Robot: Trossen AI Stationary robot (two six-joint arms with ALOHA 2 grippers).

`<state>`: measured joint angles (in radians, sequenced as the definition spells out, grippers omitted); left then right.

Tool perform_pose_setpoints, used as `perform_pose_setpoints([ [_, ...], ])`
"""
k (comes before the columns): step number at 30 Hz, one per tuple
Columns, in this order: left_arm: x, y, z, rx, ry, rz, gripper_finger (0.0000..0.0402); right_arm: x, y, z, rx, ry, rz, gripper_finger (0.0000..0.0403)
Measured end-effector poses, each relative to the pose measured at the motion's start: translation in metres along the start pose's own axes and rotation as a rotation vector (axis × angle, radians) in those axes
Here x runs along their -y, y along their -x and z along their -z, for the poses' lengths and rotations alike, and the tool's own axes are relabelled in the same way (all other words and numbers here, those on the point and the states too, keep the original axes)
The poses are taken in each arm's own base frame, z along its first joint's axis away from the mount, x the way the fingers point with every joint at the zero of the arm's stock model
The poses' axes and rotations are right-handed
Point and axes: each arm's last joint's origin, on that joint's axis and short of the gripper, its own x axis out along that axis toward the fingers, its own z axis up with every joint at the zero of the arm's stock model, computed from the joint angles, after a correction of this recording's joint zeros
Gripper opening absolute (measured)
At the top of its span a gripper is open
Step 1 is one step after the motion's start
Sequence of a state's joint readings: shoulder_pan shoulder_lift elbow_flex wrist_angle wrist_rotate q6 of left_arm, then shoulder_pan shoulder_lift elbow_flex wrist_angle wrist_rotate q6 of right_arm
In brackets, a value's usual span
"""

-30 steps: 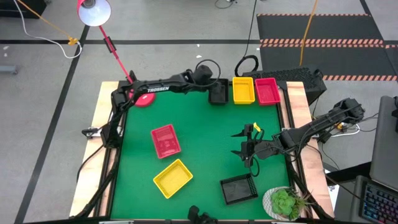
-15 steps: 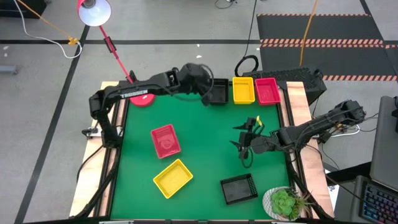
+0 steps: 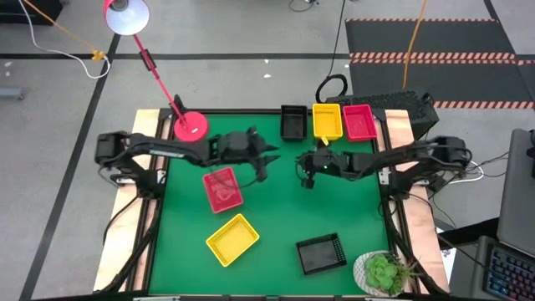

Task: Stack baskets by color
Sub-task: Stack the middle black bin on the top black bin

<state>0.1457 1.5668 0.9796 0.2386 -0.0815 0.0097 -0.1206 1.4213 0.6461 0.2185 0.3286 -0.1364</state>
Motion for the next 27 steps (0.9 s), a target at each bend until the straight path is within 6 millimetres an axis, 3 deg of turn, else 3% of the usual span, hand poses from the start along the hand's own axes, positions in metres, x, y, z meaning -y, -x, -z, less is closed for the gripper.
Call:
perform_pose_setpoints([
  [3, -0.001, 0.021, 0.007, 0.038, -0.017, 0.006, 0.0133, 0.01, -0.018, 0.009, -0.029, 0.025, 0.025, 0.0006],
  [10, 0.0, 0.058, 0.011, 0.039, 0.004, 0.031, 0.0134, 0.034, -0.044, 0.023, -0.046, -0.041, 0.067, 0.0002],
  [16, 0.01, 0.067, 0.012, 0.008, 0.001, 0.08, 0.0134, 0.051, -0.053, 0.035, -0.098, -0.076, 0.114, 0.0001],
  [27, 0.018, 0.068, 0.015, -0.019, -0.018, 0.104, 0.0134, 0.07, -0.056, 0.037, -0.074, -0.12, 0.167, 0.0],
])
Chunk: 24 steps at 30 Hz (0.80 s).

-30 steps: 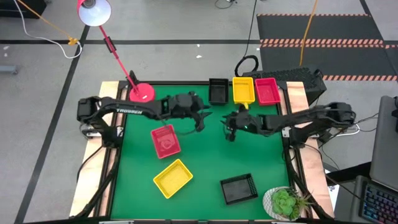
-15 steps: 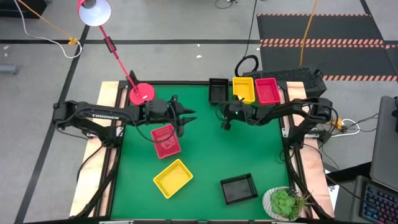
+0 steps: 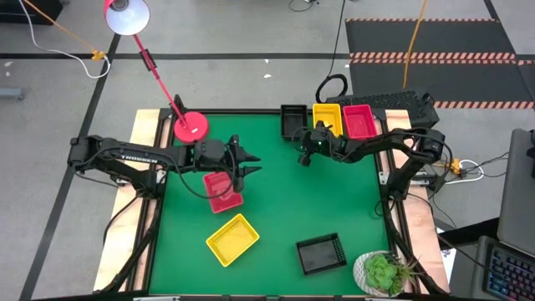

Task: Stack baskets by color
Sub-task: Stack the middle black bin on the top black bin, then stack the left red bin on the right stacked red bins

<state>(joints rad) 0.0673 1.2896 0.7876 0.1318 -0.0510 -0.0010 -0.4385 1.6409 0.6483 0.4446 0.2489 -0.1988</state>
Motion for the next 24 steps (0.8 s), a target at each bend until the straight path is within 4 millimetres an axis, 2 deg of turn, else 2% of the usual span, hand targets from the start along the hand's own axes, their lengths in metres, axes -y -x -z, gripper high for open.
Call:
perform_pose_setpoints([
  [5, 0.0, 0.0, 0.0, -0.003, -0.001, -0.001, 0.0134, -0.002, 0.001, -0.001, 0.003, -0.005, -0.008, 0.0],
  [9, 0.002, 0.002, 0.002, -0.027, 0.001, 0.005, 0.0134, -0.012, 0.013, -0.01, 0.047, -0.064, -0.121, 0.0],
  [16, 0.014, 0.005, 0.008, -0.102, -0.024, 0.019, 0.0134, -0.032, 0.06, -0.028, 0.067, -0.124, -0.261, 0.0],
  [24, 0.028, 0.008, 0.01, -0.116, -0.058, 0.04, 0.0134, -0.061, 0.122, -0.033, 0.054, -0.126, -0.44, 0.0],
])
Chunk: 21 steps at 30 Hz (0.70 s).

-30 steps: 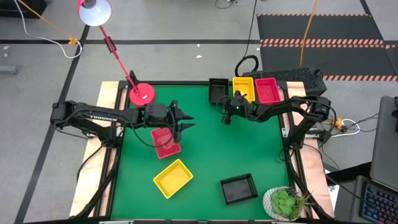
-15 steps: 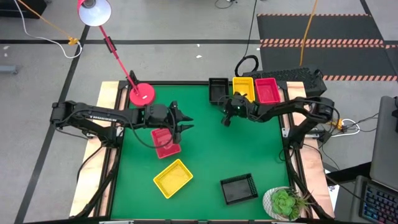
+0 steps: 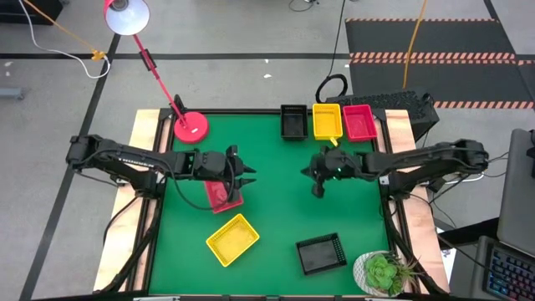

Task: Stack baskets by color
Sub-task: Stack the left red bin on the right stacked red bins

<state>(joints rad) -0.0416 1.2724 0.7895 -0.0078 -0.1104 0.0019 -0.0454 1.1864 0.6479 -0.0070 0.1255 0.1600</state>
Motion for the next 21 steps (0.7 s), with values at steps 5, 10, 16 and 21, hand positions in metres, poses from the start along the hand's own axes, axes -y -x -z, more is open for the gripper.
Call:
perform_pose_setpoints([
  [5, 0.024, 0.003, 0.004, -0.031, -0.008, 0.069, 0.0134, -0.026, 0.017, 0.0, 0.028, 0.023, -0.106, 0.0],
  [10, 0.07, 0.012, 0.012, -0.055, -0.054, 0.082, 0.0138, -0.044, 0.023, 0.004, 0.027, 0.049, -0.178, 0.0],
  [16, 0.103, 0.03, 0.021, -0.045, 0.023, 0.005, 0.0182, -0.054, 0.024, 0.008, 0.019, 0.074, -0.208, 0.0],
  [21, 0.103, 0.037, 0.035, -0.163, 0.086, -0.057, 0.0207, -0.055, 0.024, 0.008, 0.024, 0.075, -0.21, 0.0],
])
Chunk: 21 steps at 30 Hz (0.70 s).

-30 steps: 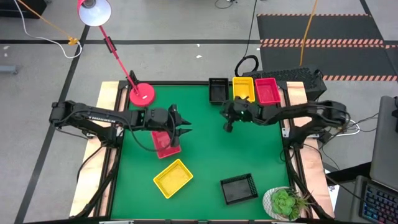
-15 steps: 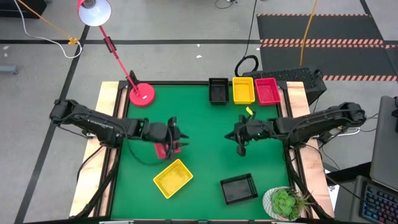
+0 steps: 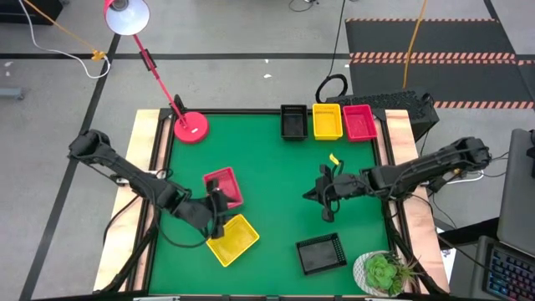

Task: Stack baskets by color
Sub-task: Stack the left red bin on the right stacked red bins

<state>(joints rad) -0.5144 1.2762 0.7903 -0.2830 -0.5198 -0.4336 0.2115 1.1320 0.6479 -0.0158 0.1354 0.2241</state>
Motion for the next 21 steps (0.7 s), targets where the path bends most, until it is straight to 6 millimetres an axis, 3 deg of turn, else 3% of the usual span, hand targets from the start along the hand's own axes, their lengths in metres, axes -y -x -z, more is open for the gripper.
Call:
perform_pose_setpoints([
  [11, -0.015, 0.004, 0.028, -0.307, 0.061, -0.085, 0.024, 0.0, 0.0, 0.0, -0.006, 0.001, -0.004, 0.0],
  [21, -0.015, 0.001, 0.036, -0.405, 0.065, -0.08, 0.0201, 0.0, 0.0, 0.001, -0.008, 0.001, -0.004, 0.0],
])
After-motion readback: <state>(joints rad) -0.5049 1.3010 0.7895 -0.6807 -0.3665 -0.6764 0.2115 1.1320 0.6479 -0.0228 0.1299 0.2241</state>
